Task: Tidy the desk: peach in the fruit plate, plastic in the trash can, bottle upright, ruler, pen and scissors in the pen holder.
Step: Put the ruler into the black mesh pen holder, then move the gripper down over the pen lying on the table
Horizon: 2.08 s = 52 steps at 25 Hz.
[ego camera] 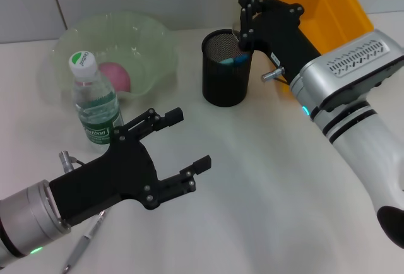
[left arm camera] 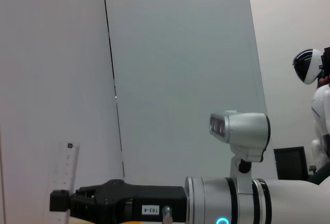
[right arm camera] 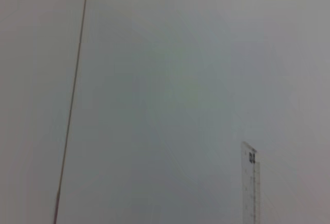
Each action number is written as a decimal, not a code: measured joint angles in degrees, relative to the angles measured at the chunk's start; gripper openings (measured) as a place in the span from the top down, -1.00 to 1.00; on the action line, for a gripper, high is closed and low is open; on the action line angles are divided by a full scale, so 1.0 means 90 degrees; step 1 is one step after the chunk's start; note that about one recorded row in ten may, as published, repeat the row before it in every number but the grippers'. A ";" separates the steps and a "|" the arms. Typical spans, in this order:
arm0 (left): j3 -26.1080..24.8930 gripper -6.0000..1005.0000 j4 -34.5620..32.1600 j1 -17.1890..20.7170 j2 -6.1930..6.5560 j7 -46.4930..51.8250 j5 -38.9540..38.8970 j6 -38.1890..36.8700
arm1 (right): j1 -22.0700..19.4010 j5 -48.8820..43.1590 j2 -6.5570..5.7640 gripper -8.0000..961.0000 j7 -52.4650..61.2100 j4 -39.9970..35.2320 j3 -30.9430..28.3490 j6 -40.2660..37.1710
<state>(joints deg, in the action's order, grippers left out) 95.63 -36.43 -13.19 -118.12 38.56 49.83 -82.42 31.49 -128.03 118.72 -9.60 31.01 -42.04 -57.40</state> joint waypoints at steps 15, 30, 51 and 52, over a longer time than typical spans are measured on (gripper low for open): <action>-0.0021 -0.56 0.0093 -0.0005 0.0000 -0.0070 -0.0020 0.0028 | 0.0322 0.0051 0.0062 0.97 0.0051 -0.0293 -0.0076 0.0521; -0.0040 -0.56 0.0172 -0.0032 -0.0020 -0.0094 -0.0022 0.0048 | 0.0466 0.0020 0.0065 0.97 0.0015 -0.0522 -0.0107 0.0700; -0.0099 -0.56 0.0251 -0.0077 -0.0030 -0.0096 0.0024 -0.0002 | 0.0353 0.0010 0.0079 0.39 -0.0026 -0.0423 -0.0099 0.0762; -0.0099 -0.56 0.0251 -0.0077 -0.0030 -0.0096 0.0024 -0.0002 | 0.0353 0.0010 0.0079 0.31 -0.0026 -0.0423 -0.0099 0.0762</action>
<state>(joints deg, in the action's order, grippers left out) 94.74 -34.17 -13.88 -118.39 37.70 50.05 -82.45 34.66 -127.94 119.42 -9.83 27.21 -42.92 -50.54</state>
